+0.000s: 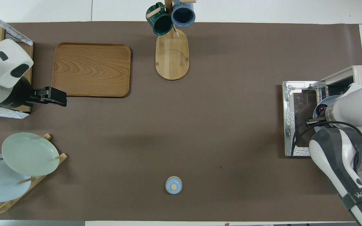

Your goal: Put eggplant into oven

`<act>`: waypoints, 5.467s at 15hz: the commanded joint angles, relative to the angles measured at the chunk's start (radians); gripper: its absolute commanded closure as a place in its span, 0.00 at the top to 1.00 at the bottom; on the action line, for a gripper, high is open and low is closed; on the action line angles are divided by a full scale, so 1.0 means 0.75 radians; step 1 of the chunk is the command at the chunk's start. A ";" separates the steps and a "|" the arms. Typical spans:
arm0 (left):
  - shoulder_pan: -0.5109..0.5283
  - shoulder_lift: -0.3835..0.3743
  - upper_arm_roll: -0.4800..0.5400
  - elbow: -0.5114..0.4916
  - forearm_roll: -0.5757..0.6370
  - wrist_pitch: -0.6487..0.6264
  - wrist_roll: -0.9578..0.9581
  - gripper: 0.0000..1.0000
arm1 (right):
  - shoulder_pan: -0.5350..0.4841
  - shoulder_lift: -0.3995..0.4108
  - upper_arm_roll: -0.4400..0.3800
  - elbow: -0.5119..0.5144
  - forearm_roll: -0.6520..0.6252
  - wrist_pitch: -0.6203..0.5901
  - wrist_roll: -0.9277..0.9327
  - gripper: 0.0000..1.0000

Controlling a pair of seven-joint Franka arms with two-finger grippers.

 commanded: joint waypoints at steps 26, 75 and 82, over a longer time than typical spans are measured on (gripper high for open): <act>0.028 -0.029 -0.014 -0.022 0.026 0.003 -0.001 1.00 | 0.179 0.298 0.029 0.027 -0.069 0.246 0.212 0.00; 0.028 -0.029 -0.012 -0.022 0.026 0.003 -0.001 1.00 | 0.052 0.076 0.016 0.753 0.260 -0.701 -0.183 1.00; 0.028 -0.029 -0.012 -0.022 0.026 0.005 -0.001 1.00 | 0.070 0.067 0.008 0.757 0.209 -0.730 -0.172 1.00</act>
